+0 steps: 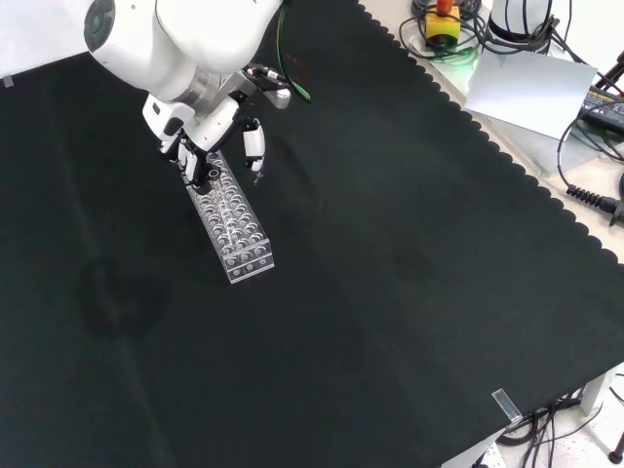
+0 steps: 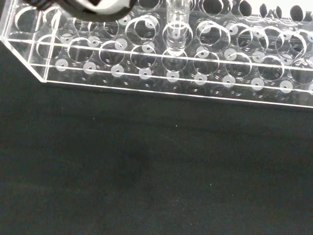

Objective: Pick up the test tube.

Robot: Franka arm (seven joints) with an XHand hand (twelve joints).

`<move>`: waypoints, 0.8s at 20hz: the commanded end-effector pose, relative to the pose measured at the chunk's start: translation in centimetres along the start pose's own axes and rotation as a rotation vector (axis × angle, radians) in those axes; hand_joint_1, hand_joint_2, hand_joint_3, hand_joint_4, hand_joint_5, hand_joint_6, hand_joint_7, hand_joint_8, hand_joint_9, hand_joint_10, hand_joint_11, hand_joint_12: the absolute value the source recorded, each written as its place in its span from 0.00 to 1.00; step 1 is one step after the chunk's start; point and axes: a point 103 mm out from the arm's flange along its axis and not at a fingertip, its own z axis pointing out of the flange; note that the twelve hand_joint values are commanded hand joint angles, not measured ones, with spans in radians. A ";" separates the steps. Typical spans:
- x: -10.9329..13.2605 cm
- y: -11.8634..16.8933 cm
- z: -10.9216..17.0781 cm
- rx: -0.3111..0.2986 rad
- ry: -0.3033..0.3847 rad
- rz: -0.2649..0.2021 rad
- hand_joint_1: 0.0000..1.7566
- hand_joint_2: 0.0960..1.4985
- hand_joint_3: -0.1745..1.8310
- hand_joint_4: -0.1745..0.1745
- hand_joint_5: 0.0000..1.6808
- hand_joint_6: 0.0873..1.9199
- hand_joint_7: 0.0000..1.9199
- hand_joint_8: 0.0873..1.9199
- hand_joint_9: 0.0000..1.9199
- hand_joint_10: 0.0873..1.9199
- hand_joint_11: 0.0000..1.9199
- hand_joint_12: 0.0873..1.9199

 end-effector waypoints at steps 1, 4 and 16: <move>0.8 0.7 0.0 0.001 -0.009 0.013 0.50 0.47 0.30 0.14 0.33 0.32 0.46 0.42 0.33 0.37 0.05 0.79; 2.2 1.5 0.3 -0.028 -0.011 0.001 0.52 0.45 0.32 0.13 0.37 0.32 0.51 0.41 0.37 0.35 0.08 0.78; 2.9 1.0 0.5 -0.244 0.081 0.001 0.67 0.53 0.25 0.03 0.72 0.28 0.83 0.22 0.70 0.21 0.32 0.67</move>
